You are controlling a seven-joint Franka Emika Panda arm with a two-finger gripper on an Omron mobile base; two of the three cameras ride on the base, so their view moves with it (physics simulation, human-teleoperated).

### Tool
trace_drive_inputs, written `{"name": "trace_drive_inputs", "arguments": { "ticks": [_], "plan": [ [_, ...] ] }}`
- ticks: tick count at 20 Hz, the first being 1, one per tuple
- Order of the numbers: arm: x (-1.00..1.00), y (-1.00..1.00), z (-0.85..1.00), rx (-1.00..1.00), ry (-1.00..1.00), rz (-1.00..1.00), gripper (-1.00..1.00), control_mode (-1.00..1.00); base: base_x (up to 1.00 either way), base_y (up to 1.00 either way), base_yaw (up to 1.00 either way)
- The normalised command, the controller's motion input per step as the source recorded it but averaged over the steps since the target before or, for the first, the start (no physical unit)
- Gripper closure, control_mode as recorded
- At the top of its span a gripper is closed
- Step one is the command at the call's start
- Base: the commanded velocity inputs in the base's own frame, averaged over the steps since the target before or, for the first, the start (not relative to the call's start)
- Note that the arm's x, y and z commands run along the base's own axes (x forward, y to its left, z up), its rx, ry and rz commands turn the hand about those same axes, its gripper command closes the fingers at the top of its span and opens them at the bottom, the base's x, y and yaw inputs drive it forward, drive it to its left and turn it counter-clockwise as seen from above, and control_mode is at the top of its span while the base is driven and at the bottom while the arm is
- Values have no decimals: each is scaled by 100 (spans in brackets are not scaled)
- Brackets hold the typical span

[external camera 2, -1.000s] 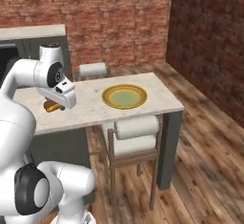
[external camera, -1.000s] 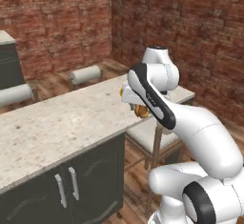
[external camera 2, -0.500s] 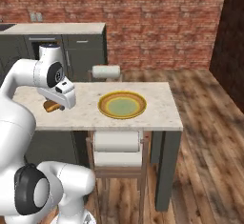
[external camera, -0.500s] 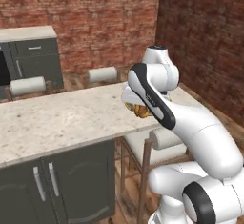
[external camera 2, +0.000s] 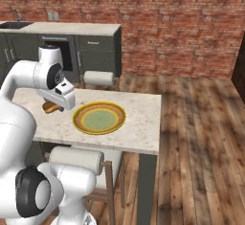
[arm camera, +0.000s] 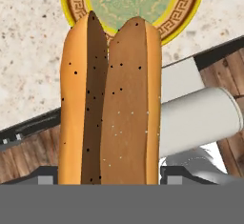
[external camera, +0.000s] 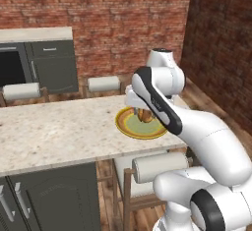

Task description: Move the hot dog bun to the plate on the dining table and place the condiment next to that plate. Then navigate to the fridge and take the sausage and place it on the plate as well.

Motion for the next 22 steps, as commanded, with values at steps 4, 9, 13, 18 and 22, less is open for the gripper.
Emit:
{"name": "trace_drive_inputs", "arguments": {
  "ticks": [4,9,13,18,22],
  "plan": [
    [67,-64,-4,2,0,0,100,-100,0,0,0],
    [78,-52,-40,0,1,0,100,-100,0,0,0],
    [55,-45,-61,0,-2,0,100,-100,0,0,0],
    [36,-25,-59,-1,-3,0,100,-100,0,0,0],
    [23,-10,-49,-3,-4,0,100,-100,0,0,0]
  ]
}}
